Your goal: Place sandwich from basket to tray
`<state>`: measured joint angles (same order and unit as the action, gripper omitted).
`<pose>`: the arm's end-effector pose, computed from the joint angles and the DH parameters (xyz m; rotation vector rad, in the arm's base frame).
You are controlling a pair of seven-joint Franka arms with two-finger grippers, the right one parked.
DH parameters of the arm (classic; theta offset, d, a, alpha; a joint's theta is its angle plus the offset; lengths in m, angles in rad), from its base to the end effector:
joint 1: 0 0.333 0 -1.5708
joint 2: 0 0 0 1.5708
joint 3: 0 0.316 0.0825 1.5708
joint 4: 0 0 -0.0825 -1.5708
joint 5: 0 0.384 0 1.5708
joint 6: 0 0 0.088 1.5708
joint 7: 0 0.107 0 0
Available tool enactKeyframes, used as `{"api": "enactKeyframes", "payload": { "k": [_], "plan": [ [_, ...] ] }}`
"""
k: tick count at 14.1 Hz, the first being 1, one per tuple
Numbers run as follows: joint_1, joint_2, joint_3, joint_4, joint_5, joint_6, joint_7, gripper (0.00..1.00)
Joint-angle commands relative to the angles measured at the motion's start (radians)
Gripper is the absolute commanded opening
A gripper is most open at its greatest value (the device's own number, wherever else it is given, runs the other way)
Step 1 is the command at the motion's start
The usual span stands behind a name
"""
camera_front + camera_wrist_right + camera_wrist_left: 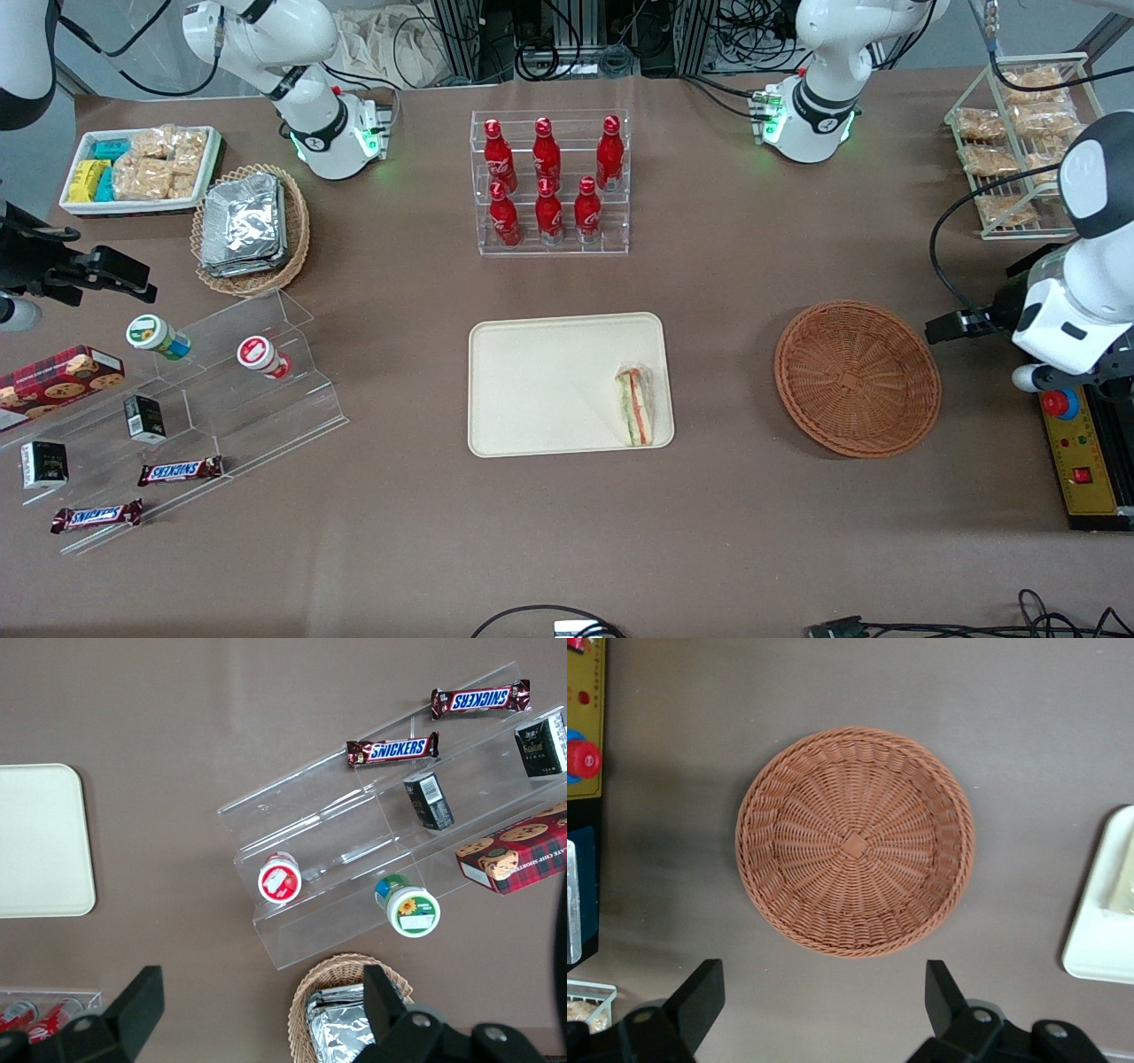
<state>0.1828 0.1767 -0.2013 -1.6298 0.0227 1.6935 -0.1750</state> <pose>0.6042 -0.0011 0.5058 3.1253 0.2405 -0.1728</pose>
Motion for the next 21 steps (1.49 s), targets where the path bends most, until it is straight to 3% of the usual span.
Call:
{"api": "enactKeyframes", "payload": {
  "k": [1, 6, 10, 21],
  "plan": [
    [-0.1, -0.097, 0.098, -0.065, -0.021, -0.003, 0.058, 1.0],
    [-0.126, -0.108, 0.112, -0.061, -0.018, -0.086, 0.083, 1.0],
    [-0.106, -0.103, 0.117, -0.006, -0.033, -0.262, 0.098, 1.0],
    [-0.106, -0.077, 0.131, -0.016, -0.027, -0.241, 0.097, 1.0]
  ]
}}
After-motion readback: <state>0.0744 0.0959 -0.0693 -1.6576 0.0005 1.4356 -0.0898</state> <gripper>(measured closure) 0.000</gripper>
